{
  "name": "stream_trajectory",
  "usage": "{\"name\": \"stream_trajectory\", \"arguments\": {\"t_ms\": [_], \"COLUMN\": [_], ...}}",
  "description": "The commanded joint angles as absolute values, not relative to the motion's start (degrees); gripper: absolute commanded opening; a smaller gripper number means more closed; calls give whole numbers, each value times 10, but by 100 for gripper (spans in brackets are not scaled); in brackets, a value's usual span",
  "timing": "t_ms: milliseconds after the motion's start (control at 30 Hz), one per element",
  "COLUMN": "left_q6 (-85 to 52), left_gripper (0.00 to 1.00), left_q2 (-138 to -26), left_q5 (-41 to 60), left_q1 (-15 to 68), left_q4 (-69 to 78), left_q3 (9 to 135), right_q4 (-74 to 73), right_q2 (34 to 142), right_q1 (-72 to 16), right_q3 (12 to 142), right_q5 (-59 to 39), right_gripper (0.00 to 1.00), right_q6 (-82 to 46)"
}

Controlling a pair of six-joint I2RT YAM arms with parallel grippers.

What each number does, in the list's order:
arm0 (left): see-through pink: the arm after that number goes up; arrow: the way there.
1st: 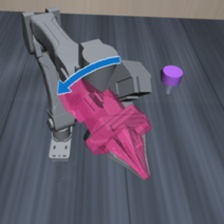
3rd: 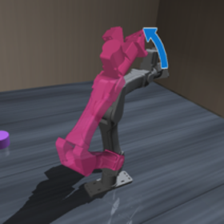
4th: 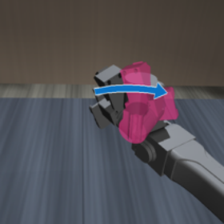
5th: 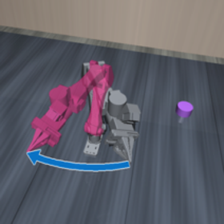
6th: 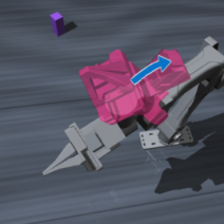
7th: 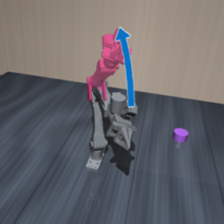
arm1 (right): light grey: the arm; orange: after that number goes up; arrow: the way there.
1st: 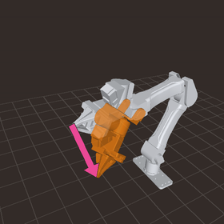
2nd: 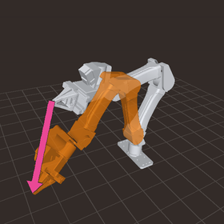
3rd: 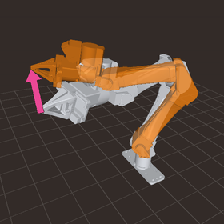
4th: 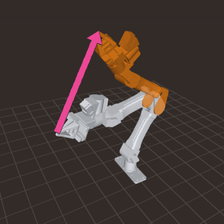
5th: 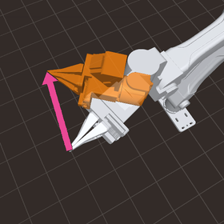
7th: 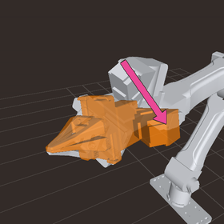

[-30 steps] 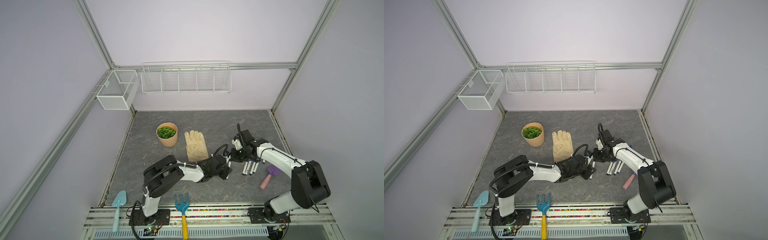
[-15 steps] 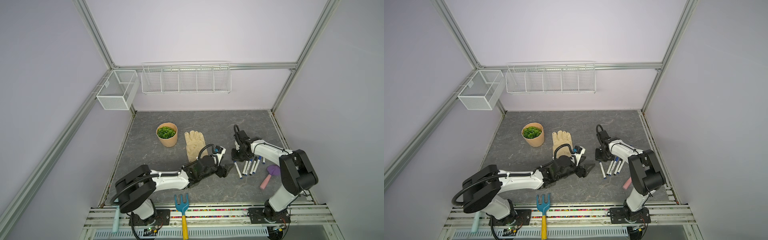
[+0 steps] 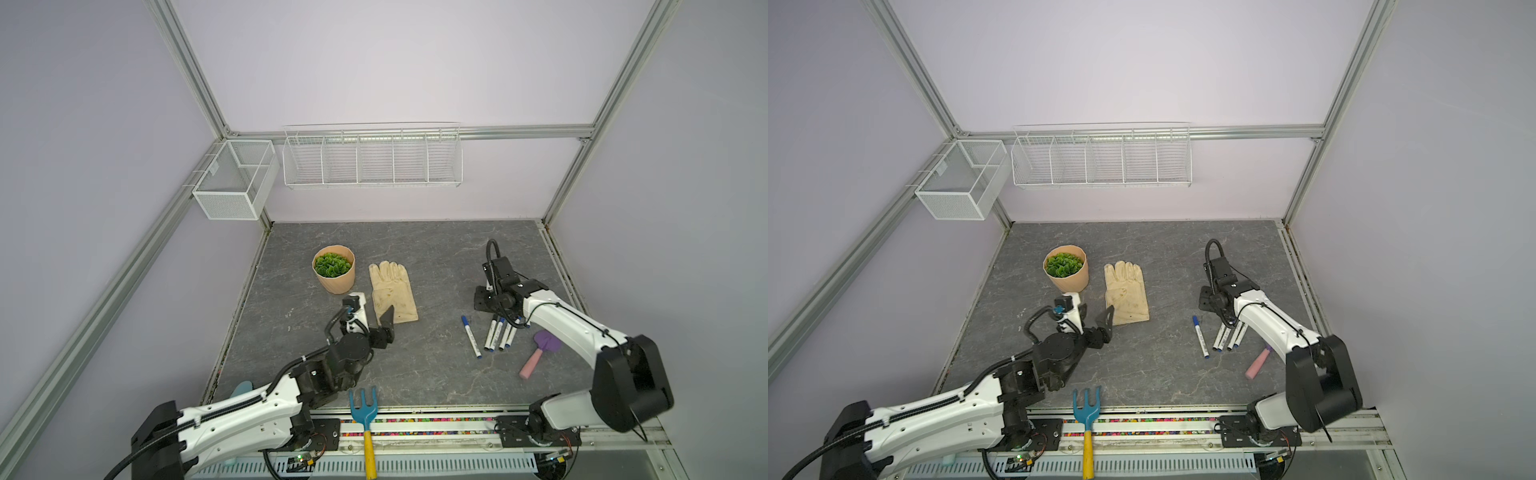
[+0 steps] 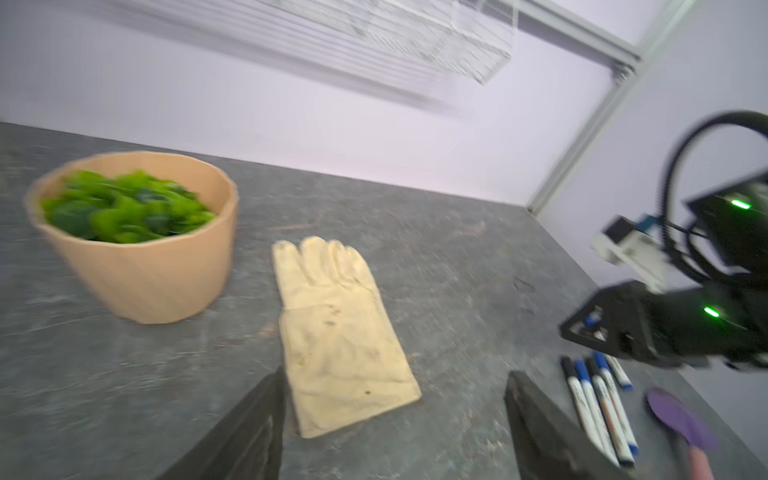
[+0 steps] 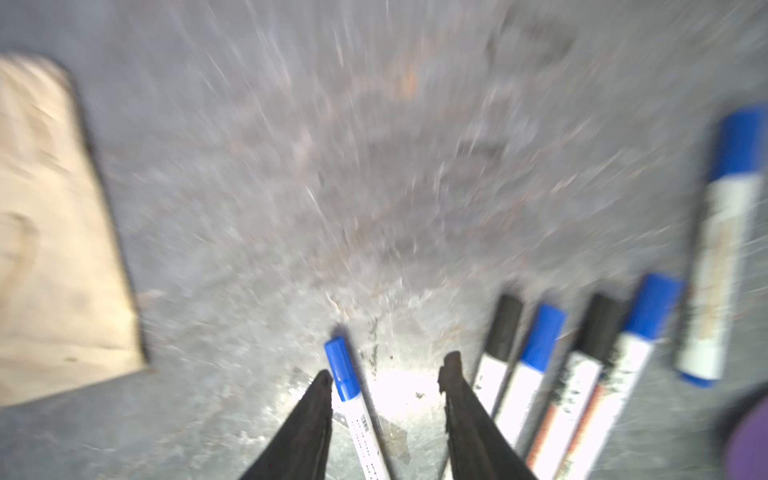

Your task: Insert the pens into the pen caps

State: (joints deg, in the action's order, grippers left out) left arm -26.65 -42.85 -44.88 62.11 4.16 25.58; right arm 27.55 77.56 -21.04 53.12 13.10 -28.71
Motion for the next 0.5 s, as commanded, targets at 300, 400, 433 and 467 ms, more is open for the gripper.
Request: {"name": "stream_trajectory", "arguments": {"t_ms": [300, 400, 433, 467], "left_q6": [-159, -152, -150, -154], "left_gripper": [96, 97, 97, 97], "left_q2": [-259, -335, -361, -392], "left_q5": [-577, -532, -515, -504], "left_q1": [385, 318, 297, 272], "left_q4": [-157, -77, -56, -37], "left_q3": [255, 238, 237, 239], "right_q4": [-68, -149, -174, -235], "right_q2": [760, 832, 850, 866], "right_q1": [-203, -190, -184, -177], "right_q3": [378, 365, 355, 338], "right_q5": [534, 564, 563, 553], "right_gripper": [58, 58, 58, 58], "right_q6": [-81, -20, -16, 8]}}
